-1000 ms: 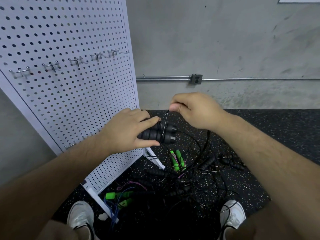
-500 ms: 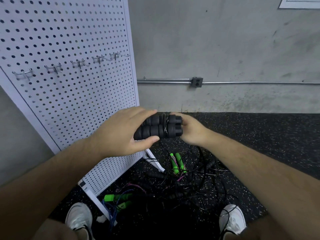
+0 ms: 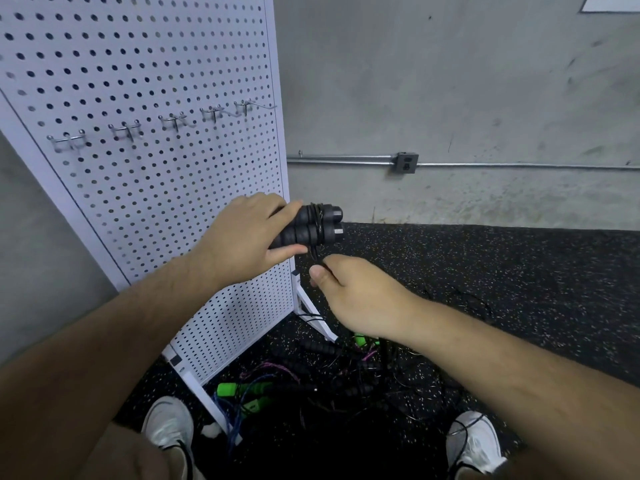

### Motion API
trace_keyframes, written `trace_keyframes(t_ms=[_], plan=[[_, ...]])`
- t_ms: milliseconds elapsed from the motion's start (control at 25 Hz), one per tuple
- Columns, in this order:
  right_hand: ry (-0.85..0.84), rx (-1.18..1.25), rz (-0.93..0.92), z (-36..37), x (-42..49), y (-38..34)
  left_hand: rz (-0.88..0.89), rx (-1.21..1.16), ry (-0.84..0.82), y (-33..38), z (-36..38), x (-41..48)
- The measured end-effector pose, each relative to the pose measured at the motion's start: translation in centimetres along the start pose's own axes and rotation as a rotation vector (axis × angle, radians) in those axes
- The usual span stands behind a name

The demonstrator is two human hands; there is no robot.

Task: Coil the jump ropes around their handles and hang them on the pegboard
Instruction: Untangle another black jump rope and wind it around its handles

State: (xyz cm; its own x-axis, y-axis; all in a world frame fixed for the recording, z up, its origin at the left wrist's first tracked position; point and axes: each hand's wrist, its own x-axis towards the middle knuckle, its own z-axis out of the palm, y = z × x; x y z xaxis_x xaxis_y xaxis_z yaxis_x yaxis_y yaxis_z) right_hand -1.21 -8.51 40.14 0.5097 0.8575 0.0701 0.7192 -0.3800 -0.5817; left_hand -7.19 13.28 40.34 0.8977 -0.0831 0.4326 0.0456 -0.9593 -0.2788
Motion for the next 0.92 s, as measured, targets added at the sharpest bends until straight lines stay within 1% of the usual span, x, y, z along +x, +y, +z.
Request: trace_keyframes(t_ms=[160,320,400,520,720,880,920], plan=[[-0.025,-0.107,-0.028,-3.1,-1.1,-1.1,0.010,-0.014,-0.028,0.0,0.3,-0.1],[0.119,-0.401,-0.106,-5.3,-0.5,-0.4,0.067,-0.061,-0.050,0.9,1.0,-0.2],[0.187,-0.451,-0.155,-6.1,0.3,0.5,0.108,-0.122,-0.112,1.4,1.3,-0.3],[0.233,-0.396,-0.164,-7.4,1.7,2.5,0.154,-0.233,-0.132,2.2,1.1,-0.4],[0.229,-0.258,-0.168,-7.6,3.3,5.6,0.203,-0.336,-0.052,4.1,-1.0,-0.6],[0.177,0.022,-0.204,-7.0,3.8,6.5,0.235,-0.424,-0.036,4.2,-2.8,-1.1],[0.147,0.128,-0.220,-6.7,3.9,6.5,0.235,-0.466,-0.041,4.2,-3.2,-1.5]])
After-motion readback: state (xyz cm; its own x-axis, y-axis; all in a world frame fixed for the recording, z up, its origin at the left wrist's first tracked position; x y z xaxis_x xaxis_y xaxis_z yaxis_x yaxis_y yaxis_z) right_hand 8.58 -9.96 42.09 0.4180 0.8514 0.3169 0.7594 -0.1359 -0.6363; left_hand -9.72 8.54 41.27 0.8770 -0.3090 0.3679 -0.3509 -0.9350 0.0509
